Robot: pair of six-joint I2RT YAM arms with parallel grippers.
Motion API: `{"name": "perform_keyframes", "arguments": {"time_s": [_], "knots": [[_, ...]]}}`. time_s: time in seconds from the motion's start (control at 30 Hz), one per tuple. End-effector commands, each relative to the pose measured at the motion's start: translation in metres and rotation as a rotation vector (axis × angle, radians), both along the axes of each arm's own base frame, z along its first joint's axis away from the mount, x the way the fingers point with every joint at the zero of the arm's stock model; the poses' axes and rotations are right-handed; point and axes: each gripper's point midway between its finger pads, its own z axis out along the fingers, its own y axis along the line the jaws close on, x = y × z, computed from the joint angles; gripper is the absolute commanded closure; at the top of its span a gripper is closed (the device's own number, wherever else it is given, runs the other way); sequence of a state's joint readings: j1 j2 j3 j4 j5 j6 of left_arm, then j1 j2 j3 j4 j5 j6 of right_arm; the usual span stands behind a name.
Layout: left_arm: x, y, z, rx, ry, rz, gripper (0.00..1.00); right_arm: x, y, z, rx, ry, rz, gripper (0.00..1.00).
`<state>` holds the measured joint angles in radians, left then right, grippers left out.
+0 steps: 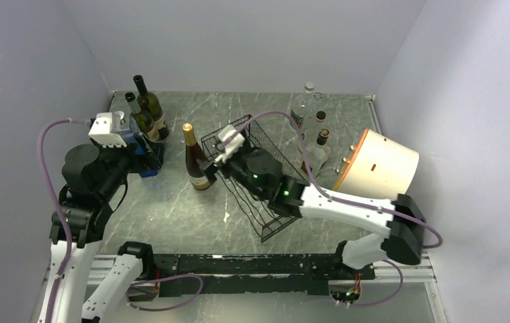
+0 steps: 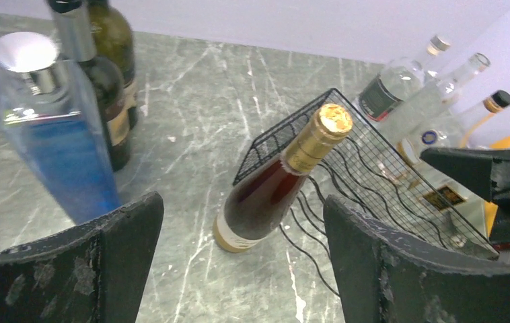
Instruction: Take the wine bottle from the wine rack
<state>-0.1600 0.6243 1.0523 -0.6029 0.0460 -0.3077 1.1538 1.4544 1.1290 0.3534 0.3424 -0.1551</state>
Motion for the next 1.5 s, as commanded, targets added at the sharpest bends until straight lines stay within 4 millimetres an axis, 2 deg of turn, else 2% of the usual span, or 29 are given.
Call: {"name": "perform_keyframes", "arguments": {"time_s": [0.0,0.1,0.2,0.3,0.4,0.6,0.77,0.87,1.07,1.3,1.47], "knots": [[0.009,-0.031,0.018,-0.007,-0.064,-0.175,0.05,-0.017,-0.046,-0.026,-0.089,0.042,-0.016,0.00],[0.018,-0.050,0.024,-0.003,-0.081,-0.287,0.00,-0.025,-0.081,-0.035,-0.104,0.080,-0.070,0.00],[0.029,-0.065,0.028,0.015,-0.096,-0.382,0.00,-0.033,-0.110,-0.030,-0.071,0.079,-0.101,0.00],[0.046,-0.070,0.025,0.064,-0.097,-0.414,0.00,-0.036,-0.128,-0.029,-0.050,0.073,-0.131,0.00],[0.058,-0.079,0.017,0.113,-0.079,-0.481,0.01,-0.037,-0.137,-0.026,-0.033,0.066,-0.146,0.00],[0.076,-0.094,-0.005,0.186,-0.062,-0.529,0.06,-0.033,-0.134,-0.031,-0.050,0.044,-0.151,0.00],[0.091,-0.095,-0.016,0.213,-0.048,-0.484,0.19,-0.034,-0.115,-0.036,-0.120,0.035,-0.086,0.00],[0.094,-0.098,-0.028,0.237,-0.006,-0.477,0.28,-0.034,-0.110,-0.038,-0.140,0.036,-0.076,0.00],[0.091,-0.095,-0.049,0.286,0.042,-0.436,0.36,-0.033,-0.116,-0.041,-0.113,0.038,-0.099,0.00],[0.089,-0.072,-0.044,0.318,0.080,-0.310,0.63,-0.028,-0.121,-0.046,-0.120,0.042,-0.140,0.00],[0.081,-0.057,-0.024,0.303,0.060,-0.229,0.79,-0.027,-0.120,-0.050,-0.131,0.035,-0.141,0.00]]}}
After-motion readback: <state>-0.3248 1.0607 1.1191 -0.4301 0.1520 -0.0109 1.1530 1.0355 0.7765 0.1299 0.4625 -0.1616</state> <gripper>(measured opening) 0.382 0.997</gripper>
